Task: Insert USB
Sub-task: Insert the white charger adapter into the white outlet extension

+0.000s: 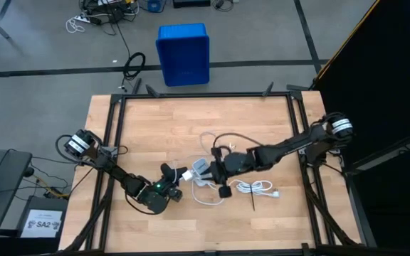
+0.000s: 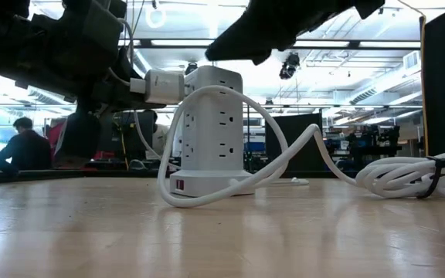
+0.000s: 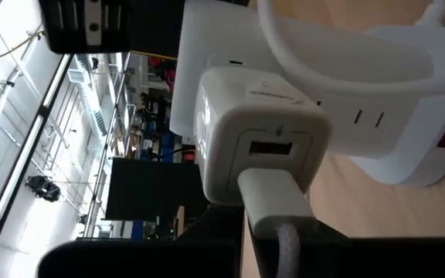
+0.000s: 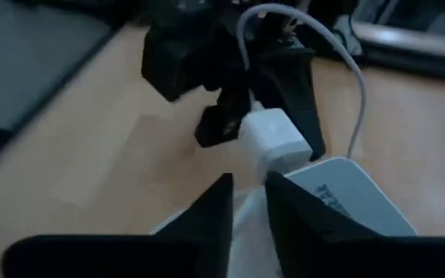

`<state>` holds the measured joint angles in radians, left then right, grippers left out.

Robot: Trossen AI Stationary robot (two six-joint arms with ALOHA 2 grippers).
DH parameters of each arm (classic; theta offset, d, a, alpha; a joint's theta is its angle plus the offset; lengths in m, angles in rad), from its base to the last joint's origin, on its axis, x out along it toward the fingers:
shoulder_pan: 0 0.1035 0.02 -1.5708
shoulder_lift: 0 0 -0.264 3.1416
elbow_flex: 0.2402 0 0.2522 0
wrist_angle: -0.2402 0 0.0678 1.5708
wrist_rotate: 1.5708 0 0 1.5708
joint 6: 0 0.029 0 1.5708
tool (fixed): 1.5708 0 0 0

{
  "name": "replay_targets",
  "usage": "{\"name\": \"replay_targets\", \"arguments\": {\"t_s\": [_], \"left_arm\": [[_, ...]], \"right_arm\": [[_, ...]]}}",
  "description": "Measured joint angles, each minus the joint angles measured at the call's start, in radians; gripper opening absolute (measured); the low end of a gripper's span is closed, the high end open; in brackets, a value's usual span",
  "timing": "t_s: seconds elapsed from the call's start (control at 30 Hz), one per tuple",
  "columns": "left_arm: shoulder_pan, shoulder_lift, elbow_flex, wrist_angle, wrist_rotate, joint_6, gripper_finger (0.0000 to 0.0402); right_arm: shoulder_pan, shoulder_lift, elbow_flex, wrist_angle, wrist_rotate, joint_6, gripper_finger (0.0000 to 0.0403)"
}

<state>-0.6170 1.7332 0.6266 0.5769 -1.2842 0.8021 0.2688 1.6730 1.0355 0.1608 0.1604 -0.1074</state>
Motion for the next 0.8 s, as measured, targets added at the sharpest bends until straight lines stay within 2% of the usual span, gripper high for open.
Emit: {"name": "replay_targets", "arguments": {"t_s": [0.23,0.4,0.6,0.8], "left_arm": [[0.002,0.0,0.0,0.002,0.003,-0.002,0.0],[0.004,0.0,0.0,0.002,0.008,-0.006,0.0],[0.006,-0.001,0.0,0.0,0.018,-0.023,0.0],[0.007,-0.001,0.0,0.0,0.031,-0.024,0.0]], "right_arm": [[0.089,0.086,0.0,0.132,0.337,-0.319,0.0176],[0.112,0.207,0.057,0.204,0.474,-0.476,0.0237],[0.126,0.34,0.19,0.2,0.624,-0.621,0.0265],[0.131,0.39,0.242,0.196,0.701,-0.709,0.0257]]}}
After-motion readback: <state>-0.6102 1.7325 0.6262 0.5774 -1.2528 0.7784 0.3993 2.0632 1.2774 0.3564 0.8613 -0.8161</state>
